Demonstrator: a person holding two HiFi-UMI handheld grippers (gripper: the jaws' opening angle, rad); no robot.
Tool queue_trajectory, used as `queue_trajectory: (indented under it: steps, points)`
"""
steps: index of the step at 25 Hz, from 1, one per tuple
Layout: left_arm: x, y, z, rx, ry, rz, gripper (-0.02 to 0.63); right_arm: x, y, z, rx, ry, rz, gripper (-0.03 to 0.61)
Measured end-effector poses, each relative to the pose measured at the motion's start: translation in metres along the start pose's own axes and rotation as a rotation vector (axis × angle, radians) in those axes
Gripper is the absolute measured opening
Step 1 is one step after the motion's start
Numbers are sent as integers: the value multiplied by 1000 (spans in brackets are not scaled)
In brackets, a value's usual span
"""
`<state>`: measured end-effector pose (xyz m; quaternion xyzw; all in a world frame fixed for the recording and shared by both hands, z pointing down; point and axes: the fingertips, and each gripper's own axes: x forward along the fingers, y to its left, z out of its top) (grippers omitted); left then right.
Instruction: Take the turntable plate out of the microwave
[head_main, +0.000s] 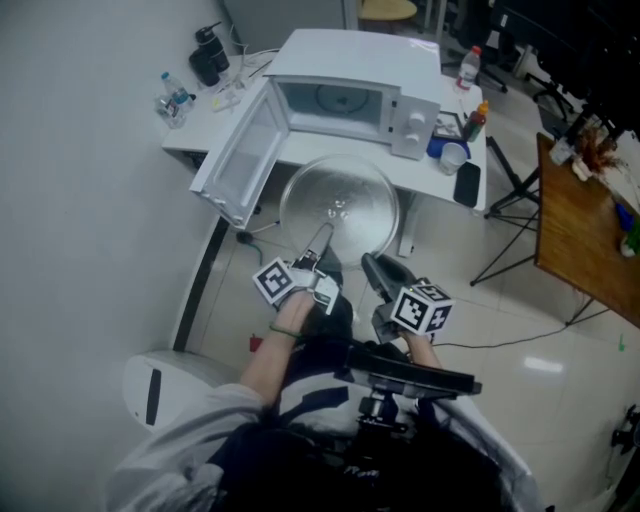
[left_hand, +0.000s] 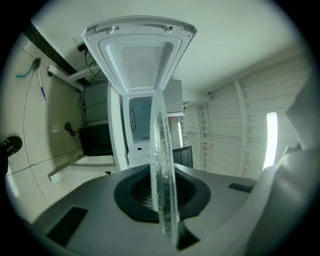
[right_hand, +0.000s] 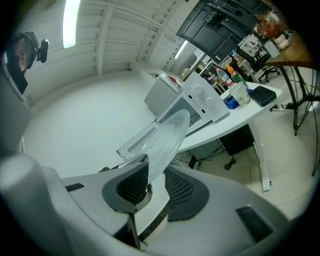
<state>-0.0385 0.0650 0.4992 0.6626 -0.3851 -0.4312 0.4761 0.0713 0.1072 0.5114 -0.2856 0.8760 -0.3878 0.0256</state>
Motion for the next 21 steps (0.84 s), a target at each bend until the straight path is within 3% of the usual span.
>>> queue_trajectory:
  steps: [21]
  points:
    - [-33, -19, -13, 16, -21, -14, 12, -25, 25, -17, -18, -2, 28, 117]
